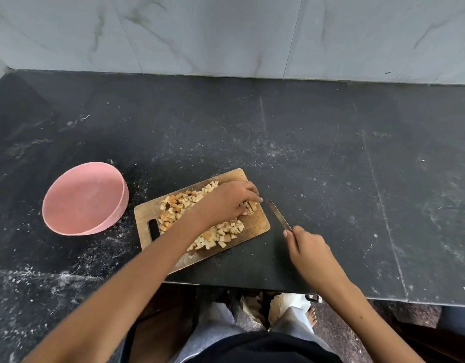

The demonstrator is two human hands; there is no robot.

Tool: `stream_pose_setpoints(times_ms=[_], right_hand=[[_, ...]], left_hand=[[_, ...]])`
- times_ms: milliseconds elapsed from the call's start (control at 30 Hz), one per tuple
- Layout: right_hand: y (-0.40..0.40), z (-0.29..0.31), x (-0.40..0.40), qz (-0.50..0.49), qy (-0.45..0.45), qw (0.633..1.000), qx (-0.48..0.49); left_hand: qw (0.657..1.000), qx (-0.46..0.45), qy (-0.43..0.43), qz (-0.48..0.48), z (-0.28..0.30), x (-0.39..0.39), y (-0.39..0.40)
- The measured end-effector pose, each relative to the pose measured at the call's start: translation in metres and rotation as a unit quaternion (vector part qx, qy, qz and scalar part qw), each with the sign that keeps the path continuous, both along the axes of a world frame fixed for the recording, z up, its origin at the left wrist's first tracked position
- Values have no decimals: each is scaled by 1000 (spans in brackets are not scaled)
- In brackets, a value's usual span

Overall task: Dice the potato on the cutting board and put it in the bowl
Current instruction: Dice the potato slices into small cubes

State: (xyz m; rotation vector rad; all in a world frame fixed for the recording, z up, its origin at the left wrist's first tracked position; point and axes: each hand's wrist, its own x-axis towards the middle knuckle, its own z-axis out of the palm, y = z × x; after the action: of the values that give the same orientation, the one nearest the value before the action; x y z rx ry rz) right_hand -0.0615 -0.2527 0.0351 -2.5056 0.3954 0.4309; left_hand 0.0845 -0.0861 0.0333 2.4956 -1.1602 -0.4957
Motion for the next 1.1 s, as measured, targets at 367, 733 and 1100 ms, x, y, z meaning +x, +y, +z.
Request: stream_pose_setpoints(times_ms=[367, 733, 1100], right_hand=[[14, -3, 12, -12, 20, 999, 30], [38, -6, 40, -5, 25, 999, 22], [40, -3, 39, 34, 68, 995, -64]], left_hand=[[994, -78, -78, 17, -14, -5, 7], [936, -131, -158, 285, -34, -46, -12], [931, -130, -164, 299, -39, -50, -12]])
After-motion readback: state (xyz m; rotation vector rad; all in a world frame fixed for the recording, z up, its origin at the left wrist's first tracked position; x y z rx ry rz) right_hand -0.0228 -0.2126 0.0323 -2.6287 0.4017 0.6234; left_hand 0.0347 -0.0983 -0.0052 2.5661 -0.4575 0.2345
